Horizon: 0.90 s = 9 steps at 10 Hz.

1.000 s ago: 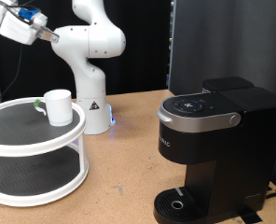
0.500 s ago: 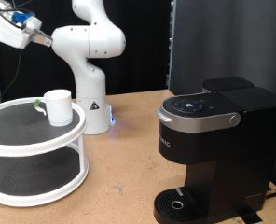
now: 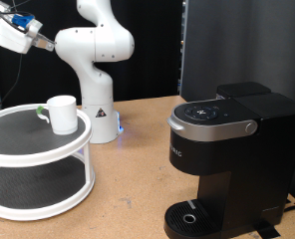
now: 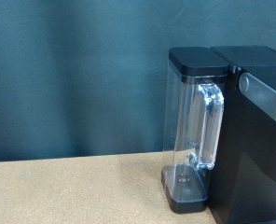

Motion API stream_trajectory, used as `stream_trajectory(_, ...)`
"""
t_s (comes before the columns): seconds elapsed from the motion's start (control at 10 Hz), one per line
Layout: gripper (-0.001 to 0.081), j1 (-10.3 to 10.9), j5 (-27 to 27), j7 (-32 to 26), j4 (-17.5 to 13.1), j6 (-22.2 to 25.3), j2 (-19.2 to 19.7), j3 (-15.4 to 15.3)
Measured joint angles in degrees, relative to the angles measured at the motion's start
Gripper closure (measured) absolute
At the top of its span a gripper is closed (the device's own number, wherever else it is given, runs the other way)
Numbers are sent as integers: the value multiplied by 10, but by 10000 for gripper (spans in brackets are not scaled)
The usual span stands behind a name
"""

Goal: Make a cup of coffee with the keurig machine

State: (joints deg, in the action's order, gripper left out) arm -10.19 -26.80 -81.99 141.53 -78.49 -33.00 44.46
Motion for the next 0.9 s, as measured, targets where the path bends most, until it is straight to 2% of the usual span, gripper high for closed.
stream_trajectory(0.3, 799, 0, 20, -25, 1, -3, 11, 3)
stream_trajectory(0.9, 799, 1, 31, -85, -3, -20, 66, 17)
